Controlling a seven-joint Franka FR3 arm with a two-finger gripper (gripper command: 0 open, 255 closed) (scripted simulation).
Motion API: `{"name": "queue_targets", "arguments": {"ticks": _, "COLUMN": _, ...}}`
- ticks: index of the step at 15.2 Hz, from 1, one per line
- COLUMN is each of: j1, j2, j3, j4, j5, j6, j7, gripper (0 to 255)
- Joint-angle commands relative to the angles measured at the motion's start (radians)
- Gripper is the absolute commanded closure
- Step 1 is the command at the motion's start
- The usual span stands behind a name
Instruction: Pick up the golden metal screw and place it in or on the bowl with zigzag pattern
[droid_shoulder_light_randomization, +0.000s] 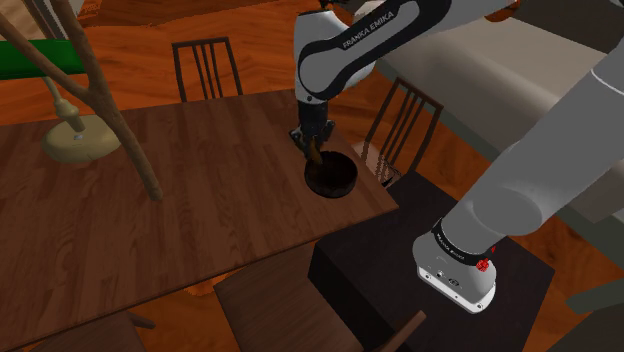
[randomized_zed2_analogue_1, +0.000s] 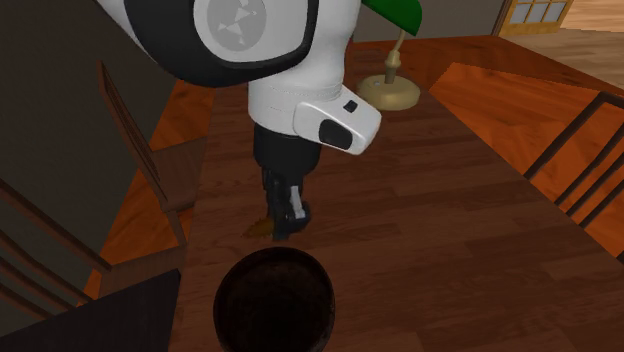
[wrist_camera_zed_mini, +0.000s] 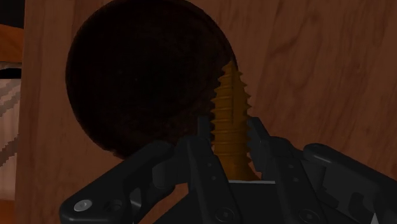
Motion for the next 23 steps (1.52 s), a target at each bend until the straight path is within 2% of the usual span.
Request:
{"name": "queue_targets", "arguments": {"ticks": 1, "j1": -0.019, "j2": -0.055, "j3": -0.022, "j4": -0.068, "j5": 0.006, "j6": 0.011, "j7": -0.048, "gripper": 255}}
{"name": "queue_targets", "arguments": {"ticks": 4, "j1": -0.047, "j2": -0.145, "j3": -0.061, "j4": -0.170, "j5": 0.007, "j6": 0.020, "j7": -0.120, "gripper": 255}}
{"name": "queue_targets", "arguments": {"ticks": 15, "j1": -0.049, "j2": -0.009, "j3": -0.056, "j4": -0.208, "j5": -0.006, "j6": 0.193, "j7": -0.114, "gripper": 255}}
{"name": "queue_targets", "arguments": {"ticks": 23, "j1": -0.049, "j2": -0.009, "j3": -0.056, "j4": -0.208, "j5": -0.006, "j6": 0.193, "j7": -0.114, "gripper": 255}}
